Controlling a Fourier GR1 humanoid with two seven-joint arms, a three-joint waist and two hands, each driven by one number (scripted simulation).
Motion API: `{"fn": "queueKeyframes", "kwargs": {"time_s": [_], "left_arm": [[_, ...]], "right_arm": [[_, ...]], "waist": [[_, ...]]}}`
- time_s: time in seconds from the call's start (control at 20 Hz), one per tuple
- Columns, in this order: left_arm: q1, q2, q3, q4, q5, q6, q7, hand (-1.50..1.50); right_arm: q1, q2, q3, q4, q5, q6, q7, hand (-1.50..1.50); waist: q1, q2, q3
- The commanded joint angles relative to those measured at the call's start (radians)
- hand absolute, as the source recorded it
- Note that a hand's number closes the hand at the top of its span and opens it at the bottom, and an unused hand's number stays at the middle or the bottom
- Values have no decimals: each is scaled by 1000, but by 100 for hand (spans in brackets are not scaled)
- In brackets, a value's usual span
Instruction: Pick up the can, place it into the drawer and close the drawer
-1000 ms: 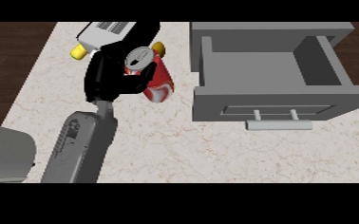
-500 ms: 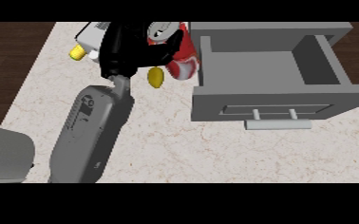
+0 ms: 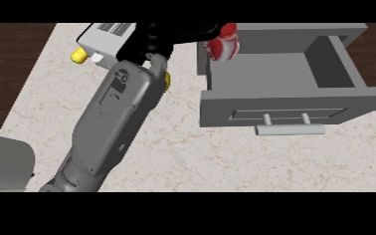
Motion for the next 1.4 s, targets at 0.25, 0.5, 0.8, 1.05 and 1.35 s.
{"fn": "queueKeyframes", "kwargs": {"time_s": [0.25, 0.5, 0.8, 1.05, 1.35], "left_arm": [[-191, -1, -70, 229, 116, 77, -82, 150], [-287, -1, -94, 363, 199, 95, -139, 150], [-362, -1, -154, 478, 312, 114, -193, 150], [-394, -1, -238, 544, 411, 142, -226, 150], [-419, -1, -277, 596, 483, 138, -257, 150]], "right_arm": [[41, 15, -3, -38, -33, 23, 15, -150], [-31, -7, 20, -31, 2, -18, 45, -150], [8, 20, 41, -33, -1, 10, -8, -150], [-50, -4, 42, -25, 24, -10, 37, -150], [-17, 20, 74, -82, 34, -45, 39, -150]], "waist": [[-21, 1, 0], [-27, 6, 0], [-50, 8, 1], [-59, 13, 1], [-55, 11, 1]]}}
